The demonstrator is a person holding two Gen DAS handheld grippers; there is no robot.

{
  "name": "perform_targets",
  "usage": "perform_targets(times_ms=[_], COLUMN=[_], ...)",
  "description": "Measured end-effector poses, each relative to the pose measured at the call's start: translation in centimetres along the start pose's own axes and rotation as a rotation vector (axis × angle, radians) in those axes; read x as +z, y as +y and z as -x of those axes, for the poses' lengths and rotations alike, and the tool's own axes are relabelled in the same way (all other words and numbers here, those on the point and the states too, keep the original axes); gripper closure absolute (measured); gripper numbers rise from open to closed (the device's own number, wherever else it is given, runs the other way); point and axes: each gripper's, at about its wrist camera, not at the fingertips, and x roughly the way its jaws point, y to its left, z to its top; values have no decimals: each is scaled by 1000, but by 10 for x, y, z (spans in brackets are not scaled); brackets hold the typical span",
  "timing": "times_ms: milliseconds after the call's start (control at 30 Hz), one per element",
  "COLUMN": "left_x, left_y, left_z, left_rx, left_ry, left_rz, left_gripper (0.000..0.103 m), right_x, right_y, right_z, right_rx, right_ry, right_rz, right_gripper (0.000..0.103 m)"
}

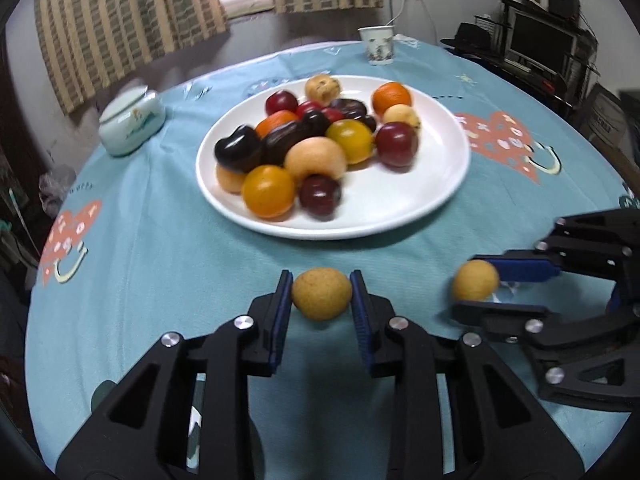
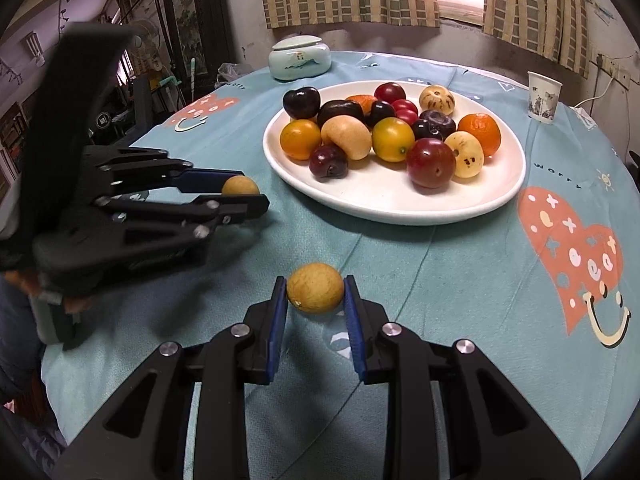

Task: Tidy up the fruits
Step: 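Hold both small tan fruits above the table in both grippers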

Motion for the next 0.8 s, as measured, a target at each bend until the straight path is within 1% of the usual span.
perform_targets(times_ms=[67,167,233,333,800], left_x=[-1,-2,-3,-3,-4], left_y=[-4,-4,-1,2,6], left_z=[3,5,4,0,0], left_rx=[-11,-1,-6,9,-8], left_ry=[-8,-21,-15,-9,-5], left_rz=[-7,-10,2,6,20], left_gripper=[74,74,74,74,74], right_x=[0,-1,-1,-1,-2], right_y=[1,2,2,1,1], right_z=[-1,-2,-3,-3,-7], right_rx=[-1,3,9,13,18], right_ry=[3,5,6,8,17], right_rz=[4,7,8,7,11], right_gripper=[75,75,75,75,75])
